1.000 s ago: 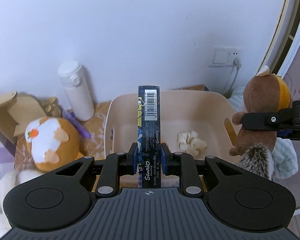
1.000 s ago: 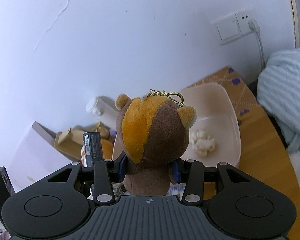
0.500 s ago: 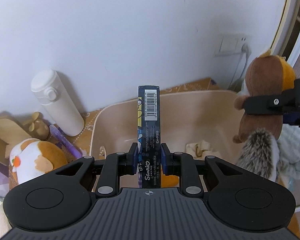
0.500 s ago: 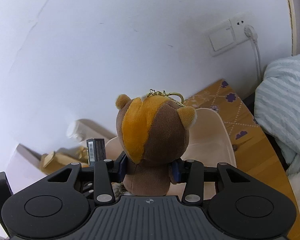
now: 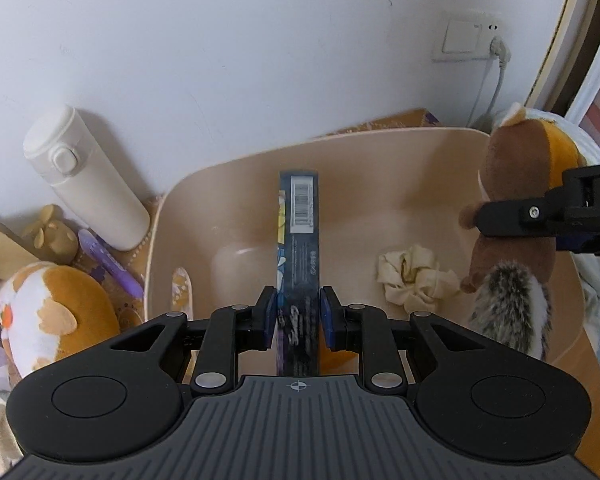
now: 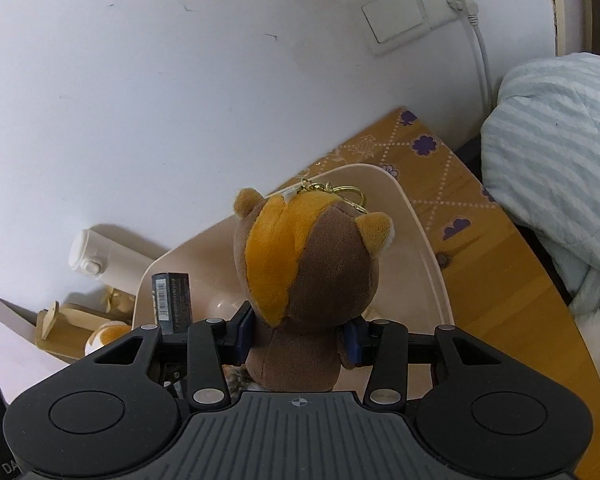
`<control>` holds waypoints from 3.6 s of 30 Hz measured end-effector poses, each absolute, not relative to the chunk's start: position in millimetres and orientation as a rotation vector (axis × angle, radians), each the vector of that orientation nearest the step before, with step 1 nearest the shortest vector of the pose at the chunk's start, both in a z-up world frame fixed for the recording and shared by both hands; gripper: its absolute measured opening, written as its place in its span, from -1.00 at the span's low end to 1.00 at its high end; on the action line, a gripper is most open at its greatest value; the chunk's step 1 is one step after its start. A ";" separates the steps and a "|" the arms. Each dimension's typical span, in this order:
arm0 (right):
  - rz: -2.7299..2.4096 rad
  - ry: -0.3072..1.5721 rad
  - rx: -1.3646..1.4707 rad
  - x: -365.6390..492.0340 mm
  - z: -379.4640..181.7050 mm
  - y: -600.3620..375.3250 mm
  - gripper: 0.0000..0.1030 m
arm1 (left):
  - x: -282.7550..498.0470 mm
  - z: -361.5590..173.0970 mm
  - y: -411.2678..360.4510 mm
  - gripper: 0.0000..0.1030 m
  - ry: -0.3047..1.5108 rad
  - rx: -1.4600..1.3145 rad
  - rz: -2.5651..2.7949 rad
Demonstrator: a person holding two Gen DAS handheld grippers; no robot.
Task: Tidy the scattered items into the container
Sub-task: 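Lift the snack tube and plush bear with both tools over the basket, then open both tools to drop the snack tube and bear into the basket, then move both tools down to the two blue-and-white tissue packs on the table, then grasp one tissue pack with the left tool while the right tool grasps the other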
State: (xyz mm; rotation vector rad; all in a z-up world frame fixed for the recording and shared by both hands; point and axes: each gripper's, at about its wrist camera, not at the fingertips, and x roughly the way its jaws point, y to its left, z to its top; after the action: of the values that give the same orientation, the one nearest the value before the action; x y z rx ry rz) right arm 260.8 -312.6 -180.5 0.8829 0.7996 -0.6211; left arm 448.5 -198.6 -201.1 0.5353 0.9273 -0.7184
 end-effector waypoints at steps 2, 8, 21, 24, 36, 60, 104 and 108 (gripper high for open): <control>-0.623 0.802 0.881 261.0 -181.6 -313.5 -0.15 | 446.9 -200.8 -197.3 -0.40 0.934 0.533 -0.705; -0.621 0.783 0.937 257.7 -183.0 -314.2 0.24 | 444.9 -190.9 -188.7 0.09 0.933 0.496 -0.689; -0.648 0.705 0.847 237.1 -142.7 -293.3 0.52 | 424.1 -151.4 -164.1 0.39 0.886 0.445 -0.694; -0.659 0.694 0.813 223.7 -134.2 -285.2 0.61 | 415.5 -146.6 -155.7 0.39 0.885 0.442 -0.691; -0.767 0.695 0.784 162.3 -128.7 -253.1 0.87 | 373.1 -146.9 -107.2 0.39 0.927 0.462 -0.705; -0.939 0.901 0.781 136.3 -195.3 -225.2 0.95 | 350.9 -227.2 -103.8 0.40 1.121 0.507 -0.738; -1.180 1.048 0.867 187.5 -289.1 -265.3 0.61 | 372.7 -305.3 -184.0 0.42 1.116 0.557 -0.677; -1.198 1.053 0.847 190.3 -289.1 -260.8 0.52 | 373.1 -303.5 -181.1 0.28 1.104 0.565 -0.697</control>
State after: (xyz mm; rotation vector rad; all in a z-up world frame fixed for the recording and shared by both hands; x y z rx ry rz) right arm 190.3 -260.8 -289.1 0.8468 1.0526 -1.1976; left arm 373.1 -181.1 -303.5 0.5653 1.1038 -0.6965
